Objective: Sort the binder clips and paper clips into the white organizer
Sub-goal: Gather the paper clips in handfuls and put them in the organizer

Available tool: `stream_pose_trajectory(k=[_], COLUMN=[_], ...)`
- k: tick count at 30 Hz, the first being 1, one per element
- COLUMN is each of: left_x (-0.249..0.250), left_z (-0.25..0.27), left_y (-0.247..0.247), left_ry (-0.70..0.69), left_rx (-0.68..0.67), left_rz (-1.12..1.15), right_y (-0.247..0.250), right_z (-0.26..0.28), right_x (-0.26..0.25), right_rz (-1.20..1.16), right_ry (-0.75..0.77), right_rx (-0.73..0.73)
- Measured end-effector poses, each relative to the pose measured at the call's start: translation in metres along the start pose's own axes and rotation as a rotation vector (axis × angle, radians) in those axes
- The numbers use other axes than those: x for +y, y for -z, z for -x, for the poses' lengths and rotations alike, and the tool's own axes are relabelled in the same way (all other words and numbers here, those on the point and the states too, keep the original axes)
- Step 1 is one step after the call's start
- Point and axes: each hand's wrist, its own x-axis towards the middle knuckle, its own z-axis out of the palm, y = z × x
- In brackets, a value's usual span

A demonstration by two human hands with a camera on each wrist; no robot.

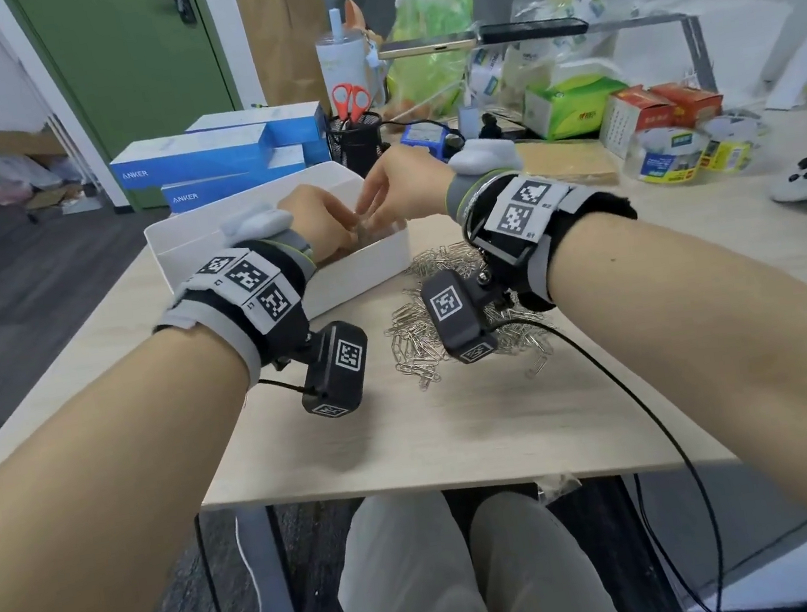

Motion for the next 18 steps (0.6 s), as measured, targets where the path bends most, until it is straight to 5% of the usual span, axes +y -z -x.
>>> stream_pose_trajectory(k=[6, 10, 14, 18], left_x=[0.012, 0.027, 0.048, 0.063], left_z=[0.003, 0.018, 0.034, 0.042], left_y=[0.0, -0.008, -0.024, -0.044], left_ry=[0.012, -0.099, -0.219, -0.227], left_rx=[-0.045, 0.107, -0.122, -0.304], left_rz=[-0.145, -0.103, -0.091, -0.387], right_y=[0.007, 0.018, 0.026, 0.028], right_z=[0.016, 0.032, 0.051, 0.071], right_x=[0.007, 0.025, 0.049, 0.071], right_rz=[0.027, 0.042, 0.118, 0.162], right_ry=[0.022, -0.041, -0.154, -0.266], right_rx=[0.012, 0.018, -0.044, -0.111])
